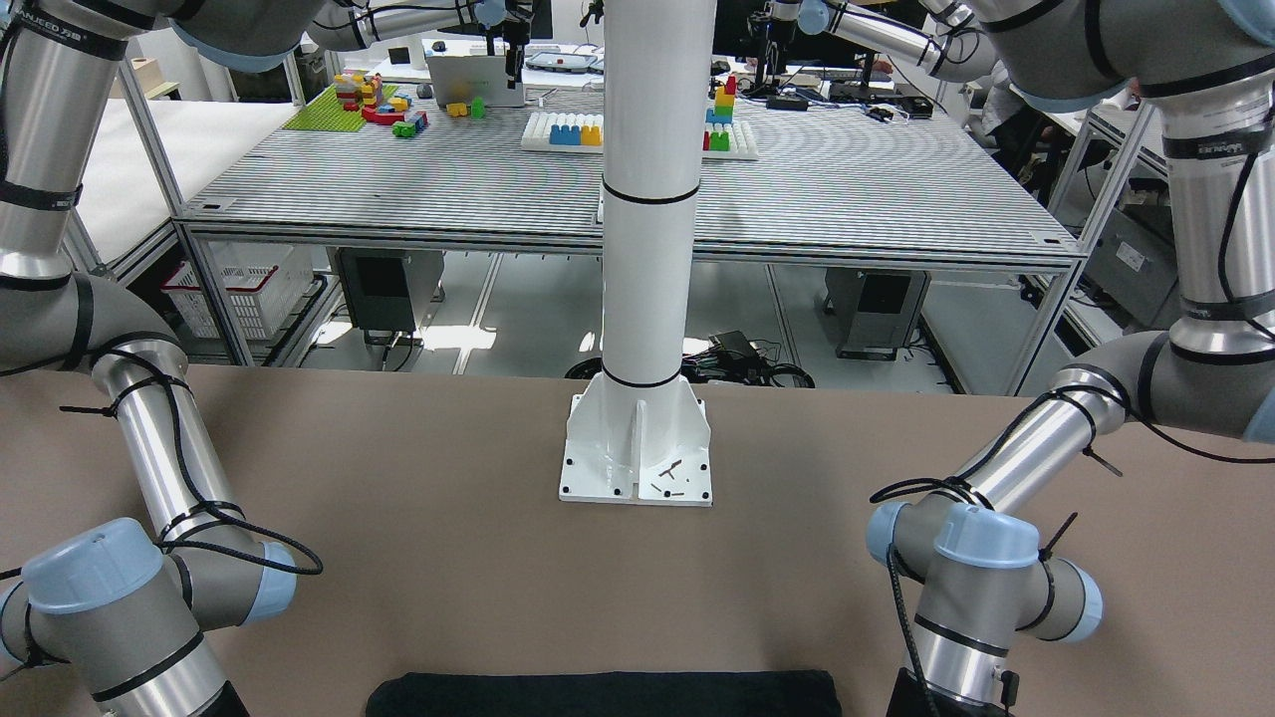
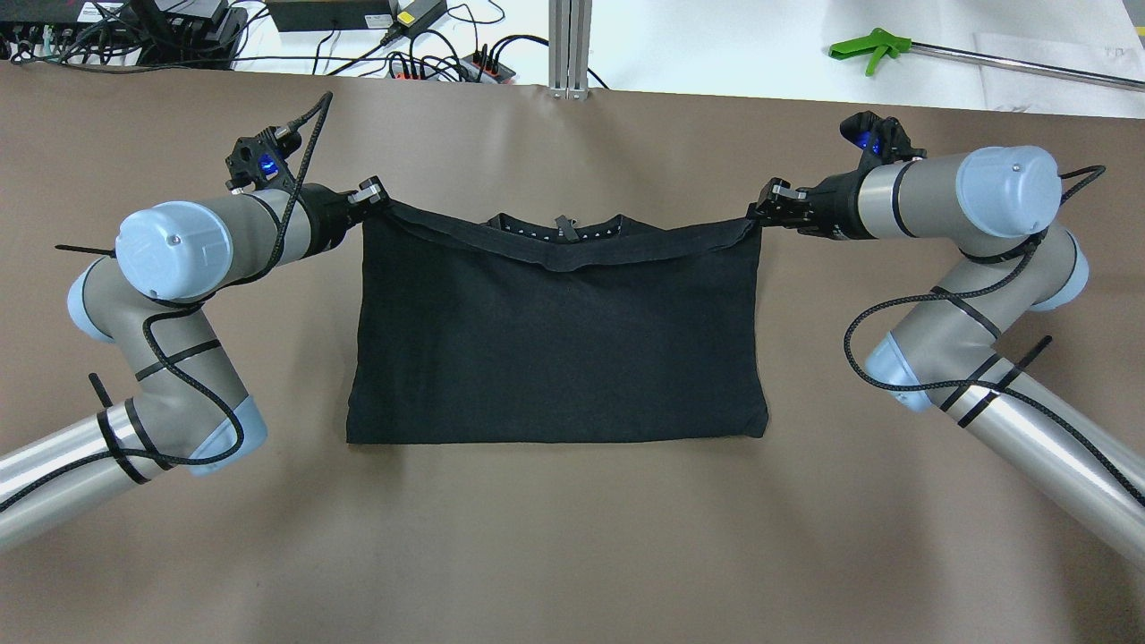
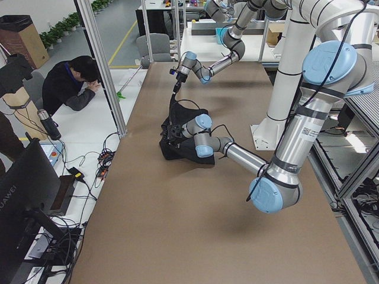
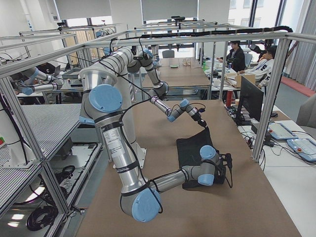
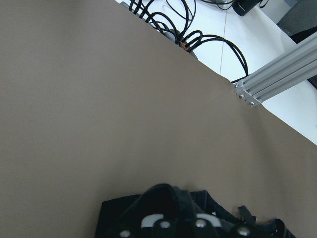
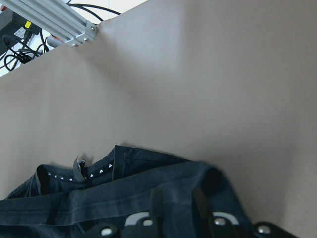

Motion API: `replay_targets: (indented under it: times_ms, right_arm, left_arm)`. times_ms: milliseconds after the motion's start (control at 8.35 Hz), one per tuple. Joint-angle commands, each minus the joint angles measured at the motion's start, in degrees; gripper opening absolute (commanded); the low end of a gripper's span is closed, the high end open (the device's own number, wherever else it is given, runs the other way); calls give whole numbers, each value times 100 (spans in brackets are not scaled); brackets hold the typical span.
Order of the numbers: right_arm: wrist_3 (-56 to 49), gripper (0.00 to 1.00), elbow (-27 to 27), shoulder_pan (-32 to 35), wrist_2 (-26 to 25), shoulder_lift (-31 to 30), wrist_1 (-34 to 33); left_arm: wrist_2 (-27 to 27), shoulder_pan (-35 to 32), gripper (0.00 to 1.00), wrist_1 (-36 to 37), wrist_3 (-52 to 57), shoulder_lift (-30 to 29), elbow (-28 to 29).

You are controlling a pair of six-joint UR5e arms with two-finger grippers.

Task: Fold clothes
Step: 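Lower the hem onto the collar and open both grippers, then withdraw both grippers away from the folded shirt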

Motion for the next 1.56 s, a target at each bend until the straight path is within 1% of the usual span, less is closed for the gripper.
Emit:
replay_targets:
  times_ms: [0,120,359,479,599,838,958,1078,1198,1437]
  right_arm:
    - [-36,94,-115,-14,-2,-6,-22]
    - [-28,94,-124,-14,7,-6,-22]
    - [86,94,-46,-31,50,-93,-22]
    - [130,94,24,-127,155,-259,-30]
    - [139,94,208,-259,330,-478,-74]
    - [148,94,917,-715,429,-918,-599]
    - [322,94,1287,-821,437,-1111,-845]
    - [481,94,1543,-962,446,-1270,-1126]
    - [482,94,1545,-998,438,-1341,-1234]
    - [491,94,1528,-1191,367,-1482,-1235]
  left_arm:
    - [-296,-350,94,52,6,-30,39]
    - [-743,-596,94,52,23,-30,74]
    - [-800,-607,94,61,23,-65,48]
    - [-817,-598,94,53,14,-74,31]
    - [-817,-598,94,52,14,-92,13]
    - [-817,-598,94,61,14,-136,-66]
    - [-817,-607,94,70,14,-127,-92]
    - [-817,-607,94,70,14,-127,-127]
    - [-817,-607,94,70,14,-127,-137]
    - [-809,-598,94,61,14,-136,-128]
